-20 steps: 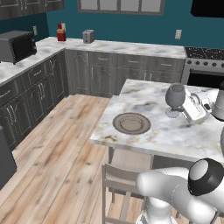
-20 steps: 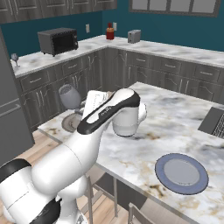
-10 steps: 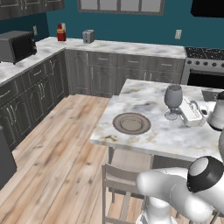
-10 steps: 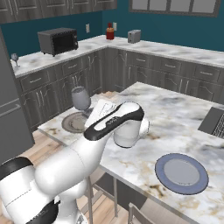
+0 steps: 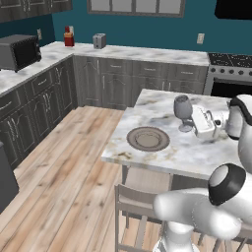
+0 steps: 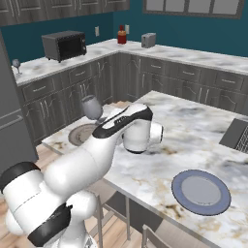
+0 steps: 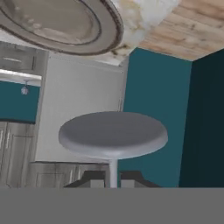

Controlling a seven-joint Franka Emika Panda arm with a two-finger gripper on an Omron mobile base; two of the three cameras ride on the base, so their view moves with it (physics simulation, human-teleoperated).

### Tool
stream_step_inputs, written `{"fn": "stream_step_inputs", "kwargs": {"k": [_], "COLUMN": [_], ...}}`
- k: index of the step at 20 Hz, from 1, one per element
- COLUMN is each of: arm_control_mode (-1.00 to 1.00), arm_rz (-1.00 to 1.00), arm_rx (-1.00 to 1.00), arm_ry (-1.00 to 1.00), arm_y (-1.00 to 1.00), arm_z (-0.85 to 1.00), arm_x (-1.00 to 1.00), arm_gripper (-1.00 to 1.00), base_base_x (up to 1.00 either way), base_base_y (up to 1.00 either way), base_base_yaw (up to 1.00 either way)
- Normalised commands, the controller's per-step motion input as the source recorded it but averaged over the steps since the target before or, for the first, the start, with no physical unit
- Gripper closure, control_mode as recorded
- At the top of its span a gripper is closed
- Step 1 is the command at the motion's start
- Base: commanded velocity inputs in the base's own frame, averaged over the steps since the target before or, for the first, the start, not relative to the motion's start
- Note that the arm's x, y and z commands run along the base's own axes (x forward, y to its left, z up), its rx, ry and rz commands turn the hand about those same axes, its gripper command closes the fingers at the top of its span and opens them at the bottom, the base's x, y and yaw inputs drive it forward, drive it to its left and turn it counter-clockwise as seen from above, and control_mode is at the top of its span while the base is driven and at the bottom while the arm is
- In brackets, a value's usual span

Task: Retrieve the wine glasses from the counter and place one next to each plate.

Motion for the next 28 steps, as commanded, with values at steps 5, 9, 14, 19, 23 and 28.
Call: {"fn": "stream_step_inputs", "kwargs": {"k": [5,9,14,19,23,28], "arm_control_mode": [-1.0,-1.0,-1.0,-1.0,-1.0,-1.0], "arm_rz": [-0.04,-0.01,0.0,0.0,0.0,0.0], "arm_rx": [-0.09,0.01,0.09,0.09,-0.03,-0.1], "arm_ry": [0.1,0.13,0.04,0.0,-0.04,0.0], "arm_y": [-0.17,-0.32,-0.14,0.0,0.0,0.0], "arm_z": [-0.33,-0.34,-0.33,-0.42,-0.27,-0.18], "arm_x": [0.45,0.31,0.2,0.14,0.21,0.26], "arm_gripper": [1.0,1.0,1.0,1.0,1.0,1.0], "base_base_x": [0.0,0.0,0.0,0.0,0.0,0.0], "base_base_y": [0.0,0.0,0.0,0.0,0.0,0.0], "base_base_yaw": [0.0,0.0,0.0,0.0,0.0,0.0]}}
